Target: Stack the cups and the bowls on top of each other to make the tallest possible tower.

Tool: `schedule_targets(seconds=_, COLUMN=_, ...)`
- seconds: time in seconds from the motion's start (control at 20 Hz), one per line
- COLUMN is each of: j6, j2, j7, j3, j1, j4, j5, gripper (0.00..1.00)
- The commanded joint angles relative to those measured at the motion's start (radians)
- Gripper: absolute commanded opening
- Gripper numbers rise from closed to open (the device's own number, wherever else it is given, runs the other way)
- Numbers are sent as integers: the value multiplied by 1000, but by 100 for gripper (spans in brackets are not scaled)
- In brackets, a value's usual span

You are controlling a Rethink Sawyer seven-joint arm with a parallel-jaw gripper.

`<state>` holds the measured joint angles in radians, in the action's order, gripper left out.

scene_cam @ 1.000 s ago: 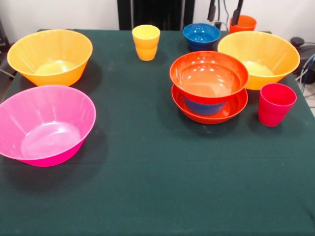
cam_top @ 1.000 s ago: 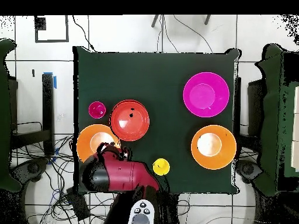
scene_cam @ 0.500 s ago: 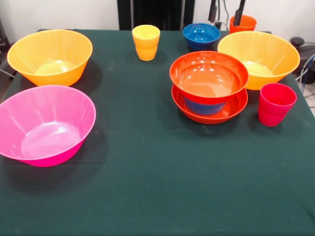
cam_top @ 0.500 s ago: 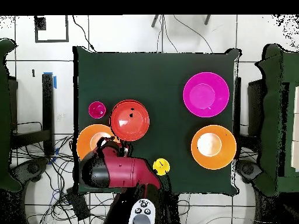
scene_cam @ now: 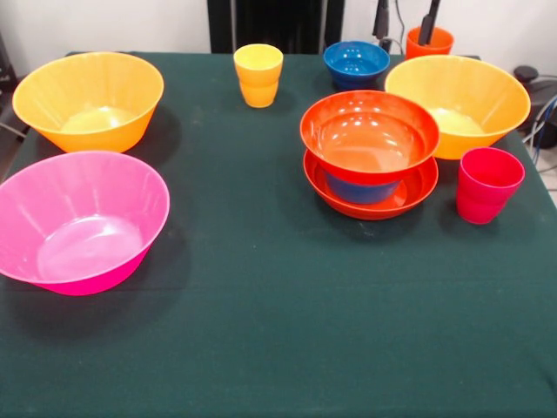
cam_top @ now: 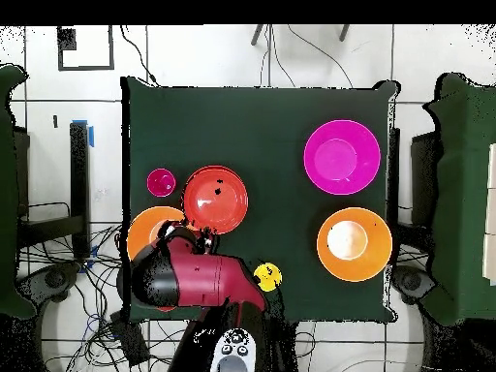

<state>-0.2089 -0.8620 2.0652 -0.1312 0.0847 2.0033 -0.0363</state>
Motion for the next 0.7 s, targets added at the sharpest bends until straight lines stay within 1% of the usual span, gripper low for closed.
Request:
schedule_targets(seconds=0.05, j6=-59, j2=69, j7=127, j3=38, j1=10, j4=-52, j5=-19, gripper=100)
schedule_targets(seconds=0.35, j6=61, j2=150, j7=143, j3=46, j1=0, j4=-58, j5=-9, gripper=100)
schedule_targets(seconds=0.7, j6=128, j2=188, j7=159, j3=46, j1=7, j4=-50, j5=-10, gripper=100)
